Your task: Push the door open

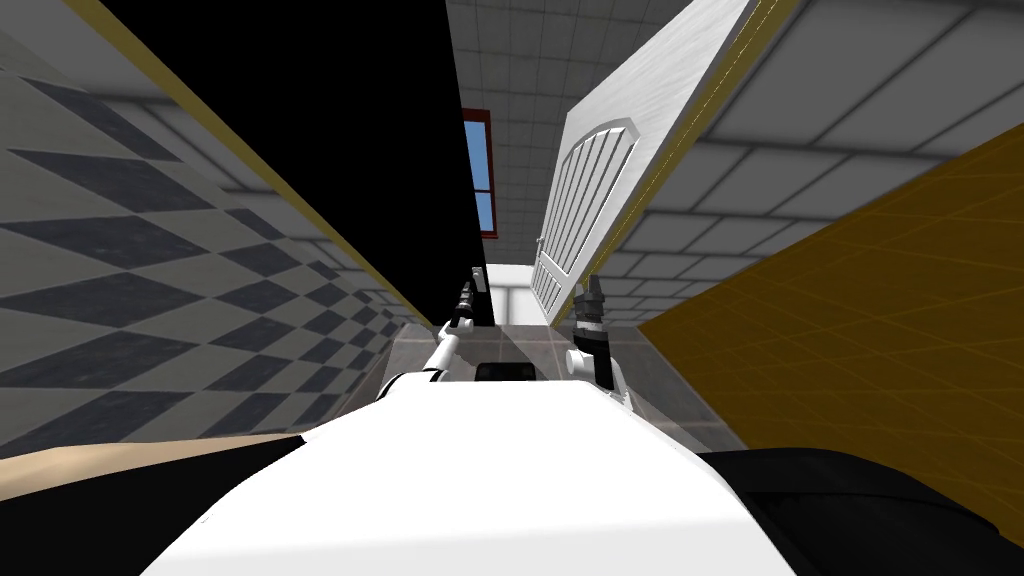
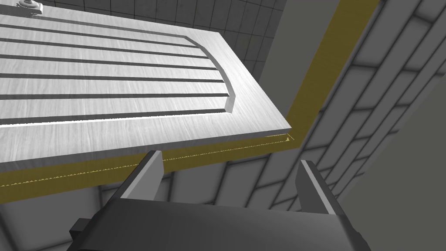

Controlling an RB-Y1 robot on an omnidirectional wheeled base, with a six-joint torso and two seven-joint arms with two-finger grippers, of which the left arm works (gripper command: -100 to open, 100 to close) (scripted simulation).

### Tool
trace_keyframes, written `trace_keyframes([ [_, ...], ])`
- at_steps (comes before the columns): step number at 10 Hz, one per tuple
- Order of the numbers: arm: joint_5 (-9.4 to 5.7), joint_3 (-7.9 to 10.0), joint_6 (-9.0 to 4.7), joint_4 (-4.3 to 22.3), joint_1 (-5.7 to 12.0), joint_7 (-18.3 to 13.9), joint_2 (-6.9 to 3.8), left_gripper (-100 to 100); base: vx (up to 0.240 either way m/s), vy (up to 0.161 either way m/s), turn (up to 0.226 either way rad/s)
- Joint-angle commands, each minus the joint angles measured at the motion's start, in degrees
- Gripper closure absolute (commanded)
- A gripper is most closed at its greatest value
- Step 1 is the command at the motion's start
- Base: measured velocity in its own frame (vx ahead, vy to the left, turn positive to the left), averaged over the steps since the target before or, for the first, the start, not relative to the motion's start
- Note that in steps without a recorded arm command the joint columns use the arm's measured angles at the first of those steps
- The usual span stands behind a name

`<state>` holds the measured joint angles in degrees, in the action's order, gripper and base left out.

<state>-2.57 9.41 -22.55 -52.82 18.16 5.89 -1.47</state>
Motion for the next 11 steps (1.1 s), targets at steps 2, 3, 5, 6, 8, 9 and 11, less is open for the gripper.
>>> trace_keyframes([
  [2, -0.02, -0.24, 0.19, 0.49, 0.21, -0.22, -0.27, -100, -0.004, -0.003, -0.012],
  [3, -0.02, -0.24, 0.19, 0.49, 0.21, -0.22, -0.27, -100, -0.005, -0.004, -0.015],
  [5, -0.02, -0.24, 0.19, 0.49, 0.21, -0.22, -0.27, -100, 0.007, 0.006, 0.022],
  [6, -0.02, -0.24, 0.19, 0.49, 0.21, -0.22, -0.27, -100, 0.000, 0.000, 0.000],
  [8, -0.02, -0.24, 0.19, 0.49, 0.21, -0.22, -0.27, -100, 0.002, 0.002, 0.008],
  [9, -0.02, -0.24, 0.19, 0.49, 0.21, -0.22, -0.27, -100, -0.004, -0.004, -0.014],
  [11, -0.31, -1.49, 0.66, 1.39, 0.47, -1.43, -0.89, -100, 0.007, 0.006, 0.021],
])
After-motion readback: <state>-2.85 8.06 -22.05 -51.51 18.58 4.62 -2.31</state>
